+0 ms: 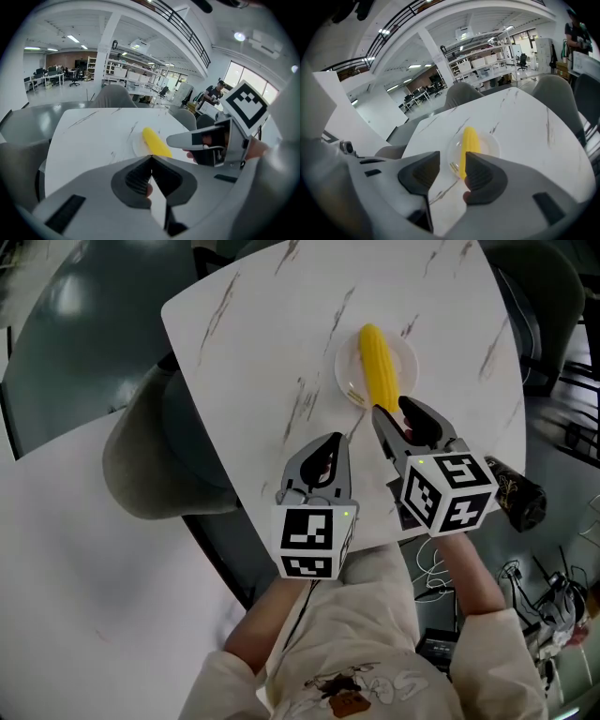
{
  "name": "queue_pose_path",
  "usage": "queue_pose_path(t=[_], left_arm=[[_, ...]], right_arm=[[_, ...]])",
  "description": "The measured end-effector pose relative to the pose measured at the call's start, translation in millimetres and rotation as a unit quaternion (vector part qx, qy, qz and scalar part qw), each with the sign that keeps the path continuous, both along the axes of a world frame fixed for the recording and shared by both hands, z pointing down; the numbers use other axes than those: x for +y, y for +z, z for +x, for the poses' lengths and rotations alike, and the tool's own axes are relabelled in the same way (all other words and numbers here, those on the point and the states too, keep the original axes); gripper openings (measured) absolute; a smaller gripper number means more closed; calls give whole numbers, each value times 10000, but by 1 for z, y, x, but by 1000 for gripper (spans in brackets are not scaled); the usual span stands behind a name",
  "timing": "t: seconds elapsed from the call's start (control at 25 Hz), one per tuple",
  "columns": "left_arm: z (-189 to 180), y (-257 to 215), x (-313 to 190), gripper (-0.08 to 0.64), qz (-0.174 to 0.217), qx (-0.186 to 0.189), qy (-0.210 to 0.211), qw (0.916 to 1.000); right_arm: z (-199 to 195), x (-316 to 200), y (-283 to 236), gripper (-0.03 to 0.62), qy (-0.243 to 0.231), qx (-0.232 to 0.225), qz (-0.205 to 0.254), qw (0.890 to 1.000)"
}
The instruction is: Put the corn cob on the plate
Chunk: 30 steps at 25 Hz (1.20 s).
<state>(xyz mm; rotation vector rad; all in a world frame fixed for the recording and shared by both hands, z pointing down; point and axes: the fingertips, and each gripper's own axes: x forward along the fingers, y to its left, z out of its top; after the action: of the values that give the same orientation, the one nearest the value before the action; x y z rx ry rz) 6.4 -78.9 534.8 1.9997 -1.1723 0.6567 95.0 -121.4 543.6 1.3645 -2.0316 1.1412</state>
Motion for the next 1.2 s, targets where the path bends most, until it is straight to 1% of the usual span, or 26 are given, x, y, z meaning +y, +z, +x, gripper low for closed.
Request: queue_pose_path(t=[0.04,0.08,0.16,0.24,0.32,0.4,0.48,0.6,0.68,0.8,1.0,1.2], left_arm=[[0,-4,2,8,19,-10,44,10000],[0,-9,5,8,40,-15,92,9999],[0,-19,9,8,104,-10,201,9997],[0,-31,12,8,200,11,315,9993],[-1,-40,18,8,261,41,424,9988],[-1,-46,25,8,235,126,509,9983],[0,-53,34,8,218,255,574,9978],[-3,-70,49,8,285,316,644,9970],[-8,-81,60,8,329,340,673,9966],[-17,-97,74,8,421,400,697,9959],[-39,-122,100,8,437,481,581,9962],[-52,-158,116,8,781,607,612,9932]], right_arm=[[-1,4,-5,159,11,22,36,10000],[-1,9,-11,142,24,54,83,9999],[0,18,-24,138,88,129,210,9997],[-2,27,-38,68,180,139,326,9992],[-9,38,-50,62,217,-56,380,9990],[-18,50,-61,5,230,-396,402,9981],[-23,61,-74,5,284,-656,499,9962],[-27,82,-88,5,285,-703,531,9957],[-29,96,-93,5,335,-577,514,9964],[-28,113,-106,5,472,-333,607,9965],[-38,145,-134,5,485,-167,729,9960],[-48,170,-173,3,360,24,1086,9934]])
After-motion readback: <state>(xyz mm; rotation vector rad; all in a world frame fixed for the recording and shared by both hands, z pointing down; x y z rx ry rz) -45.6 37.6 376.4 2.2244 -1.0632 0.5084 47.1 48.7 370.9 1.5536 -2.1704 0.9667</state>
